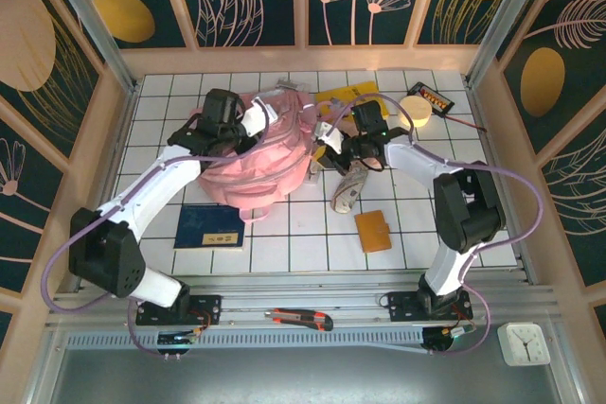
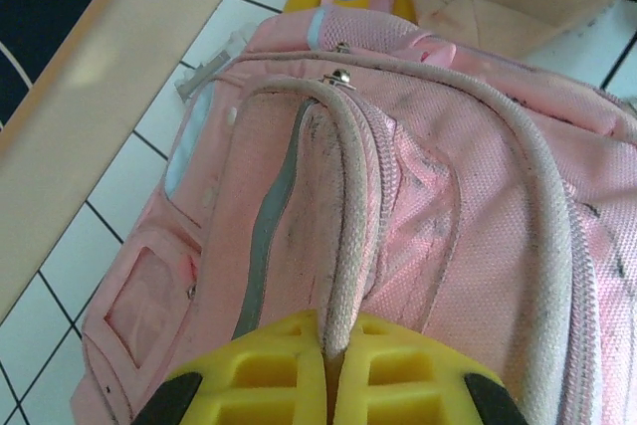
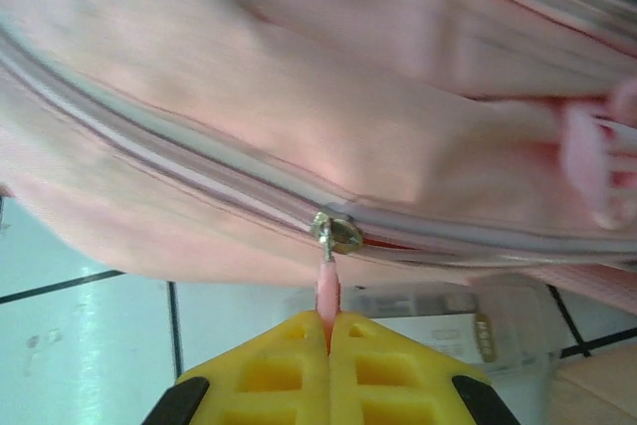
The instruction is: Pack the student bag
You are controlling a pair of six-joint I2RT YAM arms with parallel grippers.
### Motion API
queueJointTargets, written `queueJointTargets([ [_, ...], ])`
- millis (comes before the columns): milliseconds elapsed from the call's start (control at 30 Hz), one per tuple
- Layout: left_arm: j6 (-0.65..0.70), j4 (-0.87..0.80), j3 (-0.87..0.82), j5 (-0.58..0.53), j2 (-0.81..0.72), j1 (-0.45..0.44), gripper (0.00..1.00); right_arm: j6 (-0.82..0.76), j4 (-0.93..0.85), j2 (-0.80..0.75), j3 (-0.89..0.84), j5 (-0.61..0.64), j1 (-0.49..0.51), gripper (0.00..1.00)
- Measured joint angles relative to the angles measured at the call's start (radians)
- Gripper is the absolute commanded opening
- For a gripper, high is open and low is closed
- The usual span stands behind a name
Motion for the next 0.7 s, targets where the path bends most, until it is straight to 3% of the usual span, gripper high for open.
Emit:
queueJointTargets([
  [333, -0.236, -0.067, 0.198, -0.180, 0.170, -0.108, 0.00, 0.067, -0.099, -0.060, 0.013, 0.050, 0.119, 0.00],
  [700, -0.594, -0.362, 0.613, -0.443, 0.416, -0.181, 0.00, 0.392, -0.017, -0.147, 0.011, 0.204, 0.254, 0.00],
])
